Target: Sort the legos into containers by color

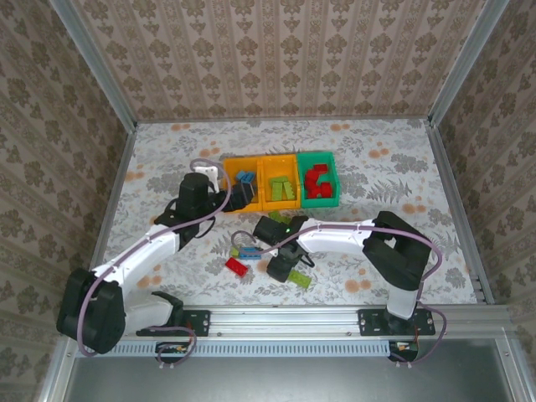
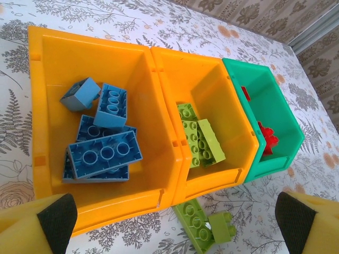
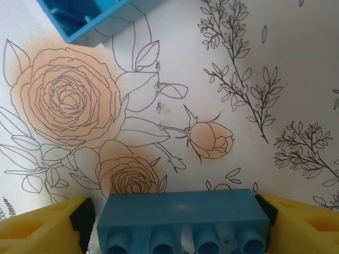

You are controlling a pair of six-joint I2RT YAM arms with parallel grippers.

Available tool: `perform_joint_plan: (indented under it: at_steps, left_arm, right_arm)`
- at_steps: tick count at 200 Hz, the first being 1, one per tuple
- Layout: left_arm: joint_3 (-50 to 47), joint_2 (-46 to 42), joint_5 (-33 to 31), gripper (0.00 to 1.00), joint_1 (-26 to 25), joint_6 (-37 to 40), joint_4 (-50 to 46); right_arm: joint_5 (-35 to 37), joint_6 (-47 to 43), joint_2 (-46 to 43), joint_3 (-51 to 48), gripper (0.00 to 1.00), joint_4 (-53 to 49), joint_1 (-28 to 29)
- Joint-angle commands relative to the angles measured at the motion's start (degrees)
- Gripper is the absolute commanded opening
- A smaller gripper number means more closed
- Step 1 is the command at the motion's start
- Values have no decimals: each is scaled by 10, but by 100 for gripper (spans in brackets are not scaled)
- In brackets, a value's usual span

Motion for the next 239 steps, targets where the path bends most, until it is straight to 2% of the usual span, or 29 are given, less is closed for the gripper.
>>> perform_joint_plan:
  at_steps: [1, 45, 81, 85, 113, 147, 189, 211, 215, 239]
  left_arm:
    - [-9, -16, -5, 100, 5, -6, -13]
    - [-21, -30, -11, 100, 8, -8, -19]
    - [-33, -48, -18, 100, 7, -7, -36]
    - [-35, -51, -20, 100, 23, -7, -38]
    - [-46, -79, -37, 100, 27, 3, -68]
    - [-67, -124, -73, 100, 27, 12, -122]
    - [-83, -163, -79, 100, 24, 11, -192]
    - [-93, -178, -79, 100, 16, 0, -215]
    - [-95, -181, -83, 100, -5, -3, -218]
    - [-102, -195, -117, 100, -55, -17, -238]
  right_arm:
    - [27, -1, 21, 14, 78, -41, 1]
    - [17, 6, -3, 4, 56, -25, 0]
    - [-13, 13, -29, 17, 56, 10, -7]
    - [-16, 14, -32, 20, 56, 15, -8]
    - [-36, 25, -44, 59, 56, 44, -32]
    - [-76, 76, -44, 107, 53, 102, -89]
    - [-172, 214, -14, 160, 50, 213, -185]
    - [-184, 255, 37, 224, 50, 221, -205]
    - [-184, 259, 47, 238, 50, 218, -208]
    - [-199, 300, 107, 302, 51, 217, -219]
